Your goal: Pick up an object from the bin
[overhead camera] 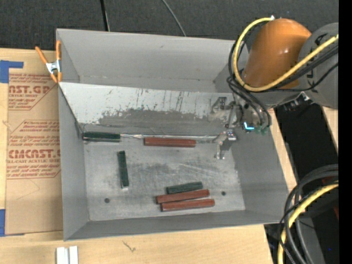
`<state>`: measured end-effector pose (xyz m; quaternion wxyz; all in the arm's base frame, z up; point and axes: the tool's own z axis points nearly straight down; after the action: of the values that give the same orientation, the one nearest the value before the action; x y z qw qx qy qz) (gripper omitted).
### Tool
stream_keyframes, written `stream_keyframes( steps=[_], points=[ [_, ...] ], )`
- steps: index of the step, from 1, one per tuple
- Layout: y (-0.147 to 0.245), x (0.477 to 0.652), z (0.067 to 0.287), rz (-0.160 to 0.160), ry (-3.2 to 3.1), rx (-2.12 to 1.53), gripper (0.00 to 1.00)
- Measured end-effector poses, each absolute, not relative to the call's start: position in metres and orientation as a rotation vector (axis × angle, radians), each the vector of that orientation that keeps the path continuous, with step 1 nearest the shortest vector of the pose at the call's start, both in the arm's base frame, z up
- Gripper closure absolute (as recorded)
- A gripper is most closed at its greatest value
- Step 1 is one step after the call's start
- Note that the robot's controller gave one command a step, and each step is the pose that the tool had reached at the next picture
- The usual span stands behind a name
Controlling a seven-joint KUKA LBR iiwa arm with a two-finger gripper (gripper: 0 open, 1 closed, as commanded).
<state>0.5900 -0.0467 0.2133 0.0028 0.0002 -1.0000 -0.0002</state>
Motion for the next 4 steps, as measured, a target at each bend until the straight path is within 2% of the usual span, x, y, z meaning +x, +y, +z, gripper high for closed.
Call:
stream_keyframes(
  steps=[1,2,3,4],
  points=[
    [-0.047,0.592,0.218,0.001,-3.144,0.002,0.00],
    [-0.041,0.584,0.167,0.001,-3.147,0.106,0.00],
    [-0.039,0.585,0.100,-0.001,-3.147,0.082,0.00],
    [-0.040,0.563,0.084,0.004,-3.143,0.298,0.00]
  ],
)
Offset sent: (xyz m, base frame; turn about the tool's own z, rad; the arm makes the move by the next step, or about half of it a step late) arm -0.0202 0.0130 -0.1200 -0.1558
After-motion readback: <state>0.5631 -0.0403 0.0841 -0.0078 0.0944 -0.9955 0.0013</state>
